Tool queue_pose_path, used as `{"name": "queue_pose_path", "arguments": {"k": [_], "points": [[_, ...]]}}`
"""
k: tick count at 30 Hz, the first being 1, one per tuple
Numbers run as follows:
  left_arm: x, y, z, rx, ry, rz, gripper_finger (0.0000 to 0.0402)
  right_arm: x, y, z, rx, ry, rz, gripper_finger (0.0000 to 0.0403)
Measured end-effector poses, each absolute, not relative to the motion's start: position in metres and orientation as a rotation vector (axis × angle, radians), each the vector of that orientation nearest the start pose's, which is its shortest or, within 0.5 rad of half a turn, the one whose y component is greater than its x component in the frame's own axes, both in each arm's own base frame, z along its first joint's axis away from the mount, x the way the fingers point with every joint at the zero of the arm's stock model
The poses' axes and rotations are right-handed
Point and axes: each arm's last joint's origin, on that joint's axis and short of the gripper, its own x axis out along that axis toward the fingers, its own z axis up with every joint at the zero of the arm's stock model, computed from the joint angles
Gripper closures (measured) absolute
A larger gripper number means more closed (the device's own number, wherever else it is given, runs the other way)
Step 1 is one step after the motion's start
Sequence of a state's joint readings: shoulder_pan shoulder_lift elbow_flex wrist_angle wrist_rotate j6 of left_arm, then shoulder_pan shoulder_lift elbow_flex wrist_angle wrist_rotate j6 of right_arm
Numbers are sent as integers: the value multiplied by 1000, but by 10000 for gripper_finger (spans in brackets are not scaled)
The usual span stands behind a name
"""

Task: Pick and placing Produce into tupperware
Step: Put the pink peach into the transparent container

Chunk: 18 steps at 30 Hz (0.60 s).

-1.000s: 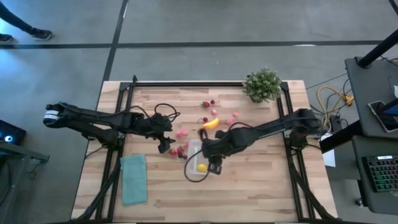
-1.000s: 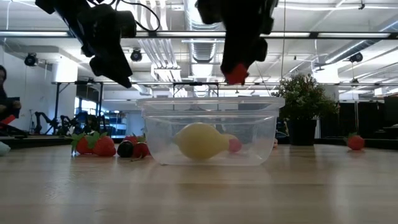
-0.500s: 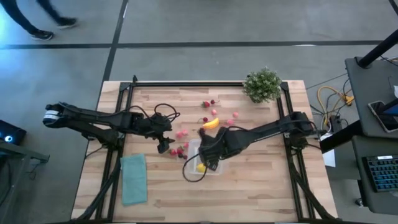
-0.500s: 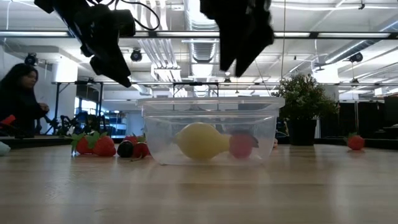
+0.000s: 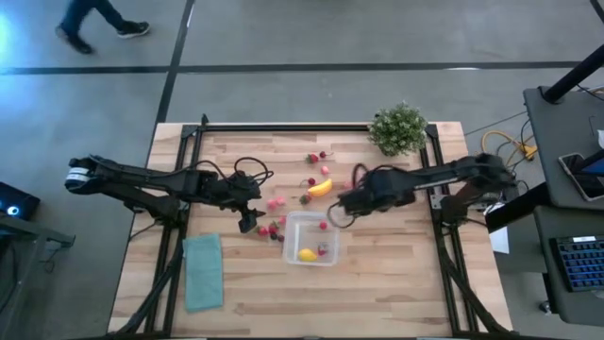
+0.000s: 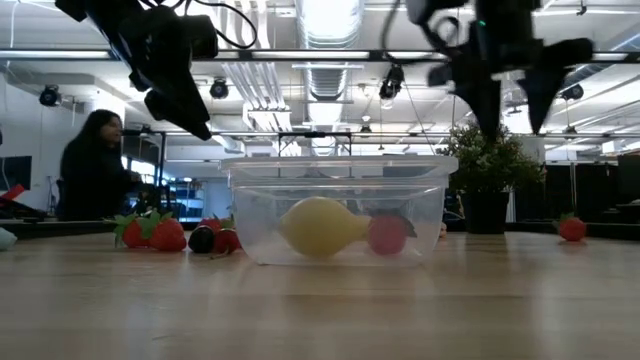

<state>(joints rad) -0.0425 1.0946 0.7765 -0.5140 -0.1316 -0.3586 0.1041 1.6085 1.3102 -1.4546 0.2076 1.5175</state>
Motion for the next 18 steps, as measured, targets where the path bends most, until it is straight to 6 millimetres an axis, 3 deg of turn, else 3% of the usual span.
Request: {"name": "queue_pose_path", "arguments": {"k": [4, 7, 11, 18], "points": [[215, -5, 247, -265, 803, 231, 139, 230, 13, 243, 1009, 1109, -1531, 127], [215, -5, 247, -246, 805, 223, 139, 212, 6, 228, 1105, 1020, -1608, 132], [216, -5, 247, -240, 803, 224, 139, 198, -2, 206, 1221, 927, -1625, 139], [216, -4, 247, -224, 803, 225, 139, 176, -14, 184, 1249, 830, -1811, 145]]}}
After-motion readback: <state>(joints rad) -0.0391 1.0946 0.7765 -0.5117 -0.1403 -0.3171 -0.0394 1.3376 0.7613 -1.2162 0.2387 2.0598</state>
